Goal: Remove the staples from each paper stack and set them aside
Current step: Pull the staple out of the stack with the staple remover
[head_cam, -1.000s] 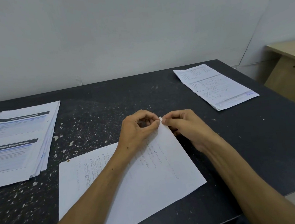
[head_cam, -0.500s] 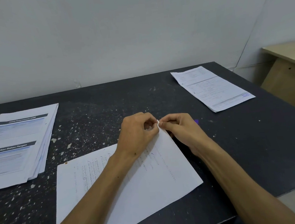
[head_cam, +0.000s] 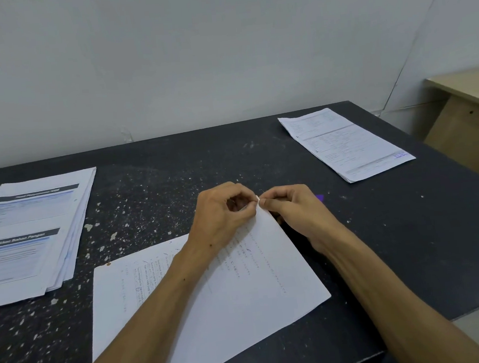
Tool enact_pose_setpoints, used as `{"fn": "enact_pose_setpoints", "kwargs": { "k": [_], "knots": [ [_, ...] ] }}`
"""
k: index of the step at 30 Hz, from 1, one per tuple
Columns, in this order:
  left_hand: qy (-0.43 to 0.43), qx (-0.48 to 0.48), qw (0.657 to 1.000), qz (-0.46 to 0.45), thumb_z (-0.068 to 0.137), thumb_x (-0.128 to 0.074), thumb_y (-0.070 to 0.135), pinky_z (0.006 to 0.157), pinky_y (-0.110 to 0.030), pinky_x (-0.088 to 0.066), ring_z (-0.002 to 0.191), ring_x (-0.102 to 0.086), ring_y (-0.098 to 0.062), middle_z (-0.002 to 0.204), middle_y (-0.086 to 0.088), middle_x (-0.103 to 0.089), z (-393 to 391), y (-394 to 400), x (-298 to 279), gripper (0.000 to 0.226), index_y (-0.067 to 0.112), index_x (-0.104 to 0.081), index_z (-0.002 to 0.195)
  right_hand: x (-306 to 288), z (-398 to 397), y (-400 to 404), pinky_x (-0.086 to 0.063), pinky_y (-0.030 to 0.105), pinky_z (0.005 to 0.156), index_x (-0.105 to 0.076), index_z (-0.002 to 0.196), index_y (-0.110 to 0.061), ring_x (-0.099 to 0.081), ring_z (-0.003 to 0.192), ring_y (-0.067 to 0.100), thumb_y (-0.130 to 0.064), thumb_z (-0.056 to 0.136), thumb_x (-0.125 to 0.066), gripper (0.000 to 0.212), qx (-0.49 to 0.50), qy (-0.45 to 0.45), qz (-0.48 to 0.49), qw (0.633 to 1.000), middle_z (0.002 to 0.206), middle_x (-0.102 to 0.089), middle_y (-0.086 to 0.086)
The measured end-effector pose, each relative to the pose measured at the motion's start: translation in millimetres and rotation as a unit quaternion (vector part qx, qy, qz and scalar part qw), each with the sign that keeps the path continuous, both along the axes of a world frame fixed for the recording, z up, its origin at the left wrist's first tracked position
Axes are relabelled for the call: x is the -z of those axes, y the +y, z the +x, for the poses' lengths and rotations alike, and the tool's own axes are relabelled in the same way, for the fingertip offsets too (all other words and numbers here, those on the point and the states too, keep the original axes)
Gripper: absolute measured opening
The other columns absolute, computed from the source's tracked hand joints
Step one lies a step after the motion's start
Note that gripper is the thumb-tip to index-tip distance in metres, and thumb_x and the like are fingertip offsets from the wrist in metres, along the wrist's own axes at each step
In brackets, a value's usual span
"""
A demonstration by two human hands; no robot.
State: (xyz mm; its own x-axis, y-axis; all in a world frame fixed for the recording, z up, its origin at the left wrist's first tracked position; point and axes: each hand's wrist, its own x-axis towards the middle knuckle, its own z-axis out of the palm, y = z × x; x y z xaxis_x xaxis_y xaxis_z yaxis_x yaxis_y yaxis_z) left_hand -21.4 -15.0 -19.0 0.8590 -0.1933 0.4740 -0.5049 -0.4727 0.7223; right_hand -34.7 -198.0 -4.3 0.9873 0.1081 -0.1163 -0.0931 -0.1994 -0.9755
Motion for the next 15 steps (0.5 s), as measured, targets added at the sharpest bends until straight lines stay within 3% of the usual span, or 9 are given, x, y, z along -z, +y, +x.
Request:
{"fn": "enact_pose_setpoints", "kwargs": {
  "k": [5, 7, 11, 15],
  "knots": [
    [0.069, -0.034, 0.995, -0.067, 0.085, -0.08, 0.01, 0.071, -0.028, -0.059, 0.074, -0.069, -0.017, 0.077, 0.006, -0.075, 0, 0, 0, 0.01, 0.02, -0.08, 0.084, 4, 2, 3, -0.059, 0.033, 0.08, -0.079, 0.089, -0.02, -0.073, 0.083, 0.013, -0.02, 0.098, -0.066, 0.016, 0.034, -0.003, -0.045, 0.998, 0.087, -0.078, -0.001],
    [0.081, -0.075, 0.99, -0.089, 0.086, -0.079, 0.012, 0.072, -0.024, -0.06, 0.075, -0.071, -0.011, 0.078, 0.009, -0.076, 3, 2, 1, 0.009, 0.02, -0.081, 0.084, 7, 2, 5, -0.056, 0.028, 0.077, -0.078, 0.089, -0.02, -0.07, 0.083, 0.009, -0.021, 0.097, -0.064, 0.016, 0.058, -0.023, -0.088, 0.994, 0.084, -0.077, -0.003],
    [0.102, -0.137, 0.983, -0.075, 0.089, -0.079, 0.018, 0.069, -0.017, -0.058, 0.075, -0.07, 0.001, 0.08, 0.014, -0.076, 10, 4, 0, 0.007, 0.024, -0.081, 0.085, 8, 0, 8, -0.042, 0.012, 0.065, -0.075, 0.095, -0.017, -0.065, 0.077, -0.001, -0.02, 0.098, -0.063, 0.013, 0.066, -0.065, -0.163, 0.982, 0.083, -0.075, -0.008],
    [0.149, -0.137, 0.979, -0.03, 0.091, -0.078, 0.023, 0.07, -0.017, -0.056, 0.076, -0.068, 0.006, 0.079, 0.016, -0.074, 19, 2, -1, 0.008, 0.026, -0.081, 0.085, 10, 1, 10, -0.043, 0.013, 0.066, -0.073, 0.097, -0.015, -0.066, 0.079, 0.003, -0.02, 0.098, -0.063, 0.012, 0.062, -0.085, -0.189, 0.976, 0.084, -0.074, -0.007]
  ]
}}
